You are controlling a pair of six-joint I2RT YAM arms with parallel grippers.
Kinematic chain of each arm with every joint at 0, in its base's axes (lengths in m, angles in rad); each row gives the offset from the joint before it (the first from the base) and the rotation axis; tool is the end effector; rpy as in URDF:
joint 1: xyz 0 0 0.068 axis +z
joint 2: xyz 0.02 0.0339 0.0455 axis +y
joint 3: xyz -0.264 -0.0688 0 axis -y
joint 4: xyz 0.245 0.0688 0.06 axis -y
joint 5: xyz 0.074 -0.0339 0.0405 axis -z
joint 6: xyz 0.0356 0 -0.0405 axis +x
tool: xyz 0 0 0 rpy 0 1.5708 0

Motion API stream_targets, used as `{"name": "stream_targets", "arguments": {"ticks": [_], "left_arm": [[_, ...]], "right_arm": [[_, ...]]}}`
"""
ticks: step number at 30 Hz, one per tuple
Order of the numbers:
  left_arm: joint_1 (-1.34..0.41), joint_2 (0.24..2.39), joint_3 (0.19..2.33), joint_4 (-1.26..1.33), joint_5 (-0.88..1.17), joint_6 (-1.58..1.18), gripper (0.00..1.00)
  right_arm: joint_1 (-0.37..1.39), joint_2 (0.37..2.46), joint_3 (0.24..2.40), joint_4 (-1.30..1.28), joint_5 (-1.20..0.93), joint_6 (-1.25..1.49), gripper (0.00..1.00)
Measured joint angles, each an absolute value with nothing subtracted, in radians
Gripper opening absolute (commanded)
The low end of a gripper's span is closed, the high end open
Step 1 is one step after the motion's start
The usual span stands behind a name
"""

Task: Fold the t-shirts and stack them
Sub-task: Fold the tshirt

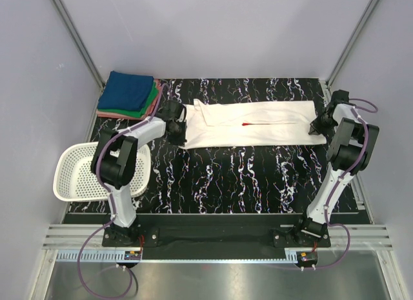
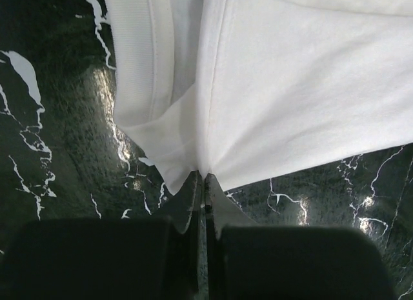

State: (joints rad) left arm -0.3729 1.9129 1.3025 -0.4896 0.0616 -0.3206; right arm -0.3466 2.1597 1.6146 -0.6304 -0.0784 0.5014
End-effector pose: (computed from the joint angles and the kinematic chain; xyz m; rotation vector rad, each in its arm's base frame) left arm 0.3656 -0.1454 0.1733 0.0907 2.7024 -0.2987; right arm 0.4236 -0.1500 0.1563 1.1116 2.5151 0.1501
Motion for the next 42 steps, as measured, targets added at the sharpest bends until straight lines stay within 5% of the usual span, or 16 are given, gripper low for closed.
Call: {"name": "stream_targets", "arguments": {"ticks": [17, 23, 27, 35, 42], "left_arm": [[-0.373, 1.778, 1.135, -0.482, 0.056, -0.349, 0.00], [-0.375, 1.706, 1.097, -0.509, 0.059, -0.351, 0.41], [-0.371, 1.643, 1.102, -0.527, 0.073, -0.360, 0.43], [-0.273, 1.547, 1.168, -0.504, 0.216, -0.403, 0.47], [-0.147, 1.260, 1.169, -0.499, 0.348, -0.437, 0.54]], "right_arm": [[-0.340, 2.035, 1.444, -0.652, 0.002, 0.514, 0.00], [-0.338, 1.968, 1.375, -0.686, 0.039, 0.509, 0.31], [-0.312, 1.894, 1.374, -0.695, 0.052, 0.493, 0.38], [0.023, 1.727, 1.413, -0.568, -0.070, 0.352, 0.45], [0.405, 1.765, 1.446, -0.447, -0.144, 0.162, 0.50]]}}
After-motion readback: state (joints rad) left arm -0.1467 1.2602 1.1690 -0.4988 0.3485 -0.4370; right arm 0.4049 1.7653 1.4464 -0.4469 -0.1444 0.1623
